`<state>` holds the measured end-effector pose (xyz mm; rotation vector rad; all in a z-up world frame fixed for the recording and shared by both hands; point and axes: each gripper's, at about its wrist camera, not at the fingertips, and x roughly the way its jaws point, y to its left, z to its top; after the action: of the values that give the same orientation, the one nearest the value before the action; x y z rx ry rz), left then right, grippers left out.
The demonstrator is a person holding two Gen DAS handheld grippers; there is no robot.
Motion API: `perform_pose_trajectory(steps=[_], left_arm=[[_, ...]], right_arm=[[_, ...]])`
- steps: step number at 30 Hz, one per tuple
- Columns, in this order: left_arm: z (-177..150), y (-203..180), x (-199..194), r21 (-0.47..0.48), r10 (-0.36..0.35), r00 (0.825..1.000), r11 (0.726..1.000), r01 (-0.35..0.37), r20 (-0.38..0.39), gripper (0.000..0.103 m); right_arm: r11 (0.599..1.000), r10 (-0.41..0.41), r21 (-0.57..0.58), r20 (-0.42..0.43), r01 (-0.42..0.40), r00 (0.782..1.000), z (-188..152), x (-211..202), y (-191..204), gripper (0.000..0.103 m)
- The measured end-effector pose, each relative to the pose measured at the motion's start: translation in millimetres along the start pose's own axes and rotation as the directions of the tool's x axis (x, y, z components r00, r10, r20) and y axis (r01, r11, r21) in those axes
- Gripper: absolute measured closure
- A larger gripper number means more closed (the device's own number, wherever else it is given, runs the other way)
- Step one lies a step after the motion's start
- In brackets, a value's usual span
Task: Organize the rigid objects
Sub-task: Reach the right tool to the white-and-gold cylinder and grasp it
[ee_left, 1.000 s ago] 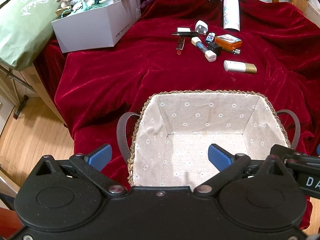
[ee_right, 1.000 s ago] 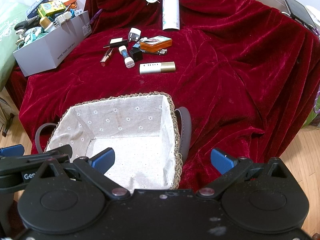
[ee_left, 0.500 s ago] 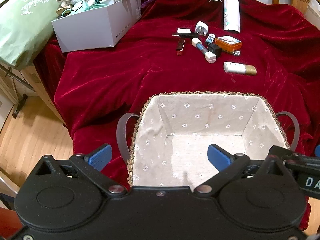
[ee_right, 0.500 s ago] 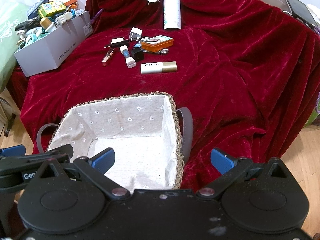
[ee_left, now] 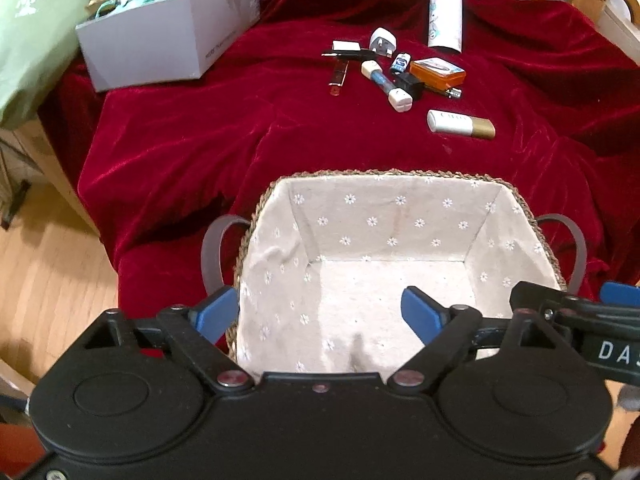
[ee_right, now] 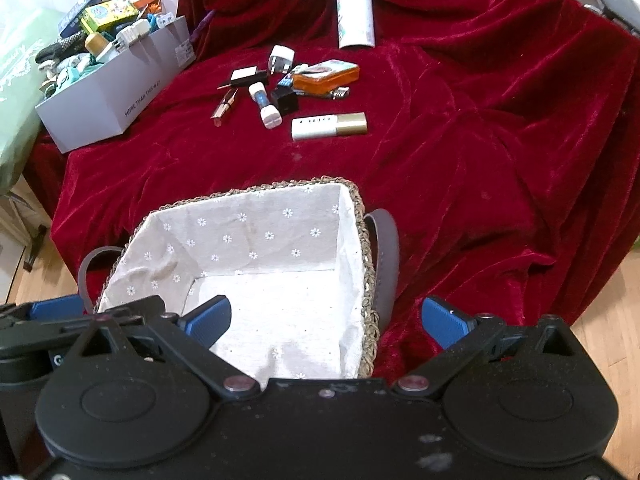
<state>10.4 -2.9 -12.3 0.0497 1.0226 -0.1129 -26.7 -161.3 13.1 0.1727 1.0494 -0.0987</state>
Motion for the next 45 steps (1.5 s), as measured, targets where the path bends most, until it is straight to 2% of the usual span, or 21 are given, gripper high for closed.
perform_pose_trajectory(steps=[6, 14, 22, 32, 39, 45], left_arm=[[16.4, -2.3, 3.3, 0.034, -0.02, 1.0, 0.999, 0.019, 0.018, 0.017], [54.3, -5.6, 17.4, 0.078, 0.009, 0.998, 0.997, -0.014, 0.064, 0.015], [94.0, -6.4, 47.2, 0.108, 0.03, 0.996, 0.993, -0.038, 0.079, 0.014], [144.7, -9.5, 102.1, 0.133, 0.023, 0.998, 0.991, -0.032, 0.063, 0.014], [175.3, -12.4, 137.1, 0.161, -0.004, 0.998, 0.987, -0.006, 0.056, 0.015], [189.3, -11.6, 164.0, 0.163, 0.028, 0.999, 0.986, -0.031, 0.019, 0.015]], right_arm=[[0.999, 0.022, 0.025, -0.023, -0.021, 0.999, 15.9, 14.3, -8.3, 0.0], [0.998, -0.011, 0.066, 0.031, 0.009, 0.999, 55.0, 24.1, -26.9, 0.002], [0.998, -0.024, 0.061, 0.026, 0.023, 0.999, 97.2, 54.4, -35.3, 0.002], [0.999, -0.036, -0.007, -0.022, 0.035, 0.999, 134.2, 106.7, -27.1, 0.005], [1.0, -0.009, -0.017, -0.052, 0.008, 0.999, 152.3, 136.5, -21.3, 0.01], [1.0, 0.0, -0.031, -0.075, -0.003, 0.997, 166.1, 155.6, -12.1, 0.01]])
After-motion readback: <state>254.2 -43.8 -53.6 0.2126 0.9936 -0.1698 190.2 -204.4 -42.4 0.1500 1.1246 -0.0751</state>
